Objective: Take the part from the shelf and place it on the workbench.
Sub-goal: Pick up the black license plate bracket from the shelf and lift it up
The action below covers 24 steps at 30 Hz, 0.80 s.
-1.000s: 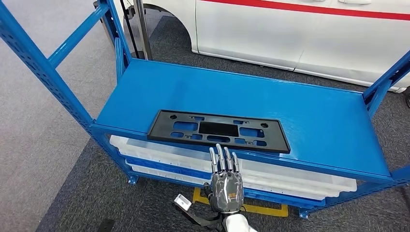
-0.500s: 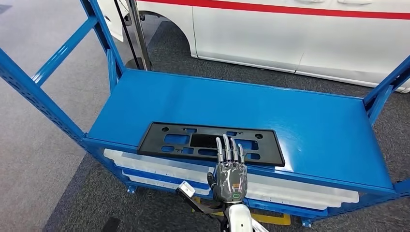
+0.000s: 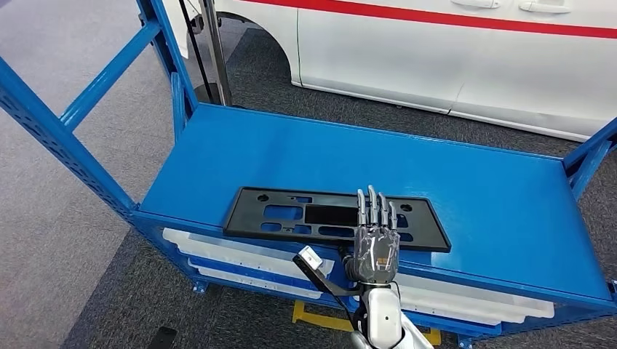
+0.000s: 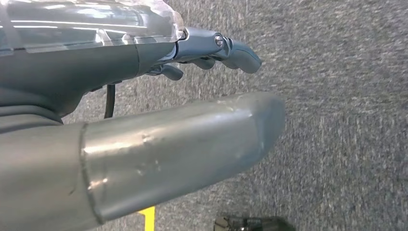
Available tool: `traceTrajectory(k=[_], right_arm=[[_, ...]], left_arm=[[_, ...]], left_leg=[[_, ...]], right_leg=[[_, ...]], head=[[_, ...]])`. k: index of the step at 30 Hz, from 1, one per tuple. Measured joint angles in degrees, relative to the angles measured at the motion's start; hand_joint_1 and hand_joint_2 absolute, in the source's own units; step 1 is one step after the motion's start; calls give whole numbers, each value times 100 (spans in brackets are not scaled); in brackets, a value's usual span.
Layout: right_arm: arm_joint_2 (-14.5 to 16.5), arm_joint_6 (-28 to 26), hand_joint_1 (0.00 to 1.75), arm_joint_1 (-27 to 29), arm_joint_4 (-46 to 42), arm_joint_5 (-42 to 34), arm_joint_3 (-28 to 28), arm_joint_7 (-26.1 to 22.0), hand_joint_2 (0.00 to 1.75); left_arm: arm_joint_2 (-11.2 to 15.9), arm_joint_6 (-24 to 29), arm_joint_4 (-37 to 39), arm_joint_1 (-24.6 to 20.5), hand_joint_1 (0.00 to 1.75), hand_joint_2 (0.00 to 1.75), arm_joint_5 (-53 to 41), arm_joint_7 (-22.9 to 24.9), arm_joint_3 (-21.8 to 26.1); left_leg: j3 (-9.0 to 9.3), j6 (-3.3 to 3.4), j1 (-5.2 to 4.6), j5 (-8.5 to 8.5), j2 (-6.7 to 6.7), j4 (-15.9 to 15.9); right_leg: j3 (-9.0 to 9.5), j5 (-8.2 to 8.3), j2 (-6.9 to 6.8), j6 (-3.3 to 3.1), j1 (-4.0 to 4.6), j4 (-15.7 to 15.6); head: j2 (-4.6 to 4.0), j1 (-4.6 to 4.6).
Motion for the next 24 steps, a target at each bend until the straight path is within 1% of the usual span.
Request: traceTrajectory(k=[1,2,3,4,5,6,7,8,10,11,12,13,14,16,17,18,19,20,21,22,23,24], right_arm=[[-2,0,0,-4,54,0,-33,-5,175],[-4,0,0,-6,110,0,-60,-5,175],[-5,0,0,-7,156,0,-83,-5,175],[-7,0,0,-11,194,0,-105,-6,175],[-7,0,0,-19,221,0,-121,-7,175],[-7,0,0,-33,242,0,-134,-7,175],[-7,0,0,-51,268,0,-144,-8,175],[-7,0,0,-71,301,0,-150,-7,175],[-6,1,0,-122,420,0,-155,-1,175],[-3,1,0,-155,503,0,-154,6,175],[3,2,0,-197,606,0,-149,12,175],[14,2,0,-247,713,1,-140,17,175],[29,0,0,-299,826,2,-130,20,175],[66,-5,0,-393,1037,6,-111,17,175],[84,-7,0,-429,1128,11,-108,11,175],[99,-4,0,-460,1204,15,-106,4,175],[114,-1,16,-490,1270,19,-105,-4,175],[128,2,46,-520,1333,22,-104,-19,175],[144,6,77,-549,1392,22,-106,-41,175],[156,9,107,-573,1454,21,-114,-78,175],[165,13,123,-590,1514,21,-125,-123,175],[174,16,123,-598,1570,20,-142,-166,175]], left_arm=[[1,0,0,-2,0,0,-19,0,2],[2,0,0,-2,0,0,-33,0,3],[3,0,0,-2,0,0,-41,0,5],[4,0,0,-3,0,0,-43,0,5],[3,0,0,-3,0,0,-44,0,5],[1,0,0,-4,0,0,-45,0,5],[-2,-1,0,-7,0,0,-48,1,5],[-4,-1,0,-8,0,0,-56,3,5],[-7,-8,0,-13,0,0,-96,10,5],[-6,-13,0,-16,0,0,-123,14,5],[-6,-25,0,-22,0,0,-148,16,5],[-7,-38,0,-29,0,0,-170,17,5],[-8,-49,0,-36,0,0,-190,17,5],[-9,-66,0,-38,0,0,-217,21,7],[-7,-69,0,-35,0,0,-225,24,7],[-6,-70,0,-32,0,0,-230,27,8],[-5,-71,0,-32,0,0,-240,28,8],[-5,-71,0,-34,0,0,-250,28,8],[-4,-71,0,-41,0,0,-261,27,8],[-4,-70,0,-49,0,0,-275,26,9],[-3,-70,0,-57,0,0,-290,25,10],[-3,-70,0,-62,0,0,-305,25,11]], left_leg=[[1,9,-2,-8,-1,3],[6,13,-3,-17,-5,6],[17,13,-4,-28,-12,8],[38,7,-4,-43,-21,11],[66,-3,-5,-60,-30,12],[92,-18,-10,-78,-37,13],[104,-42,-17,-92,-42,16],[104,-70,-22,-99,-43,16],[100,-142,-25,-96,-38,-4],[103,-176,-19,-109,-34,-5],[91,-206,-16,-157,-29,42],[34,-231,-16,-261,-26,189],[-84,-251,-9,-422,-23,460],[-435,-292,-7,-771,-21,1226],[-572,-307,-6,-848,-20,1510],[-614,-313,-6,-814,-20,1594],[-539,-311,-6,-671,-18,1436],[-358,-302,-6,-459,-14,1075],[-146,-283,-9,-303,-9,661],[29,-254,-18,-192,-8,315],[143,-223,-29,-146,-9,96],[182,-191,-42,-159,-13,20]], right_leg=[[-209,-130,0,18,-9,375],[-355,-154,-1,29,-18,603],[-401,-60,-1,30,-24,622],[-324,143,-1,21,-29,402],[-155,399,-1,0,-31,10],[29,587,2,-27,-21,-384],[173,707,4,-54,-6,-708],[247,746,7,-73,12,-889],[261,728,16,-103,37,-973],[273,742,15,-128,24,-998],[296,757,13,-163,9,-1033],[320,771,8,-199,-7,-1070],[341,777,-1,-227,-17,-1092],[355,767,-6,-260,1,-1093],[361,761,-6,-267,10,-1087],[368,754,-3,-269,15,-1079],[378,745,2,-268,16,-1067],[390,731,10,-261,15,-1049],[399,713,17,-246,18,-1029],[404,695,26,-225,28,-1007],[406,685,33,-199,39,-994],[407,683,37,-171,48,-993]], head=[[-1,1],[-1,0],[-1,0],[-1,0],[-1,0],[-1,0],[-1,1],[-1,0],[-1,0],[-1,-1],[-1,-1],[-1,-2],[-1,-3],[-1,-4],[-1,-4],[-1,-4],[-1,-4],[0,-4],[0,-4],[0,-3],[-1,-2],[-1,-1]])
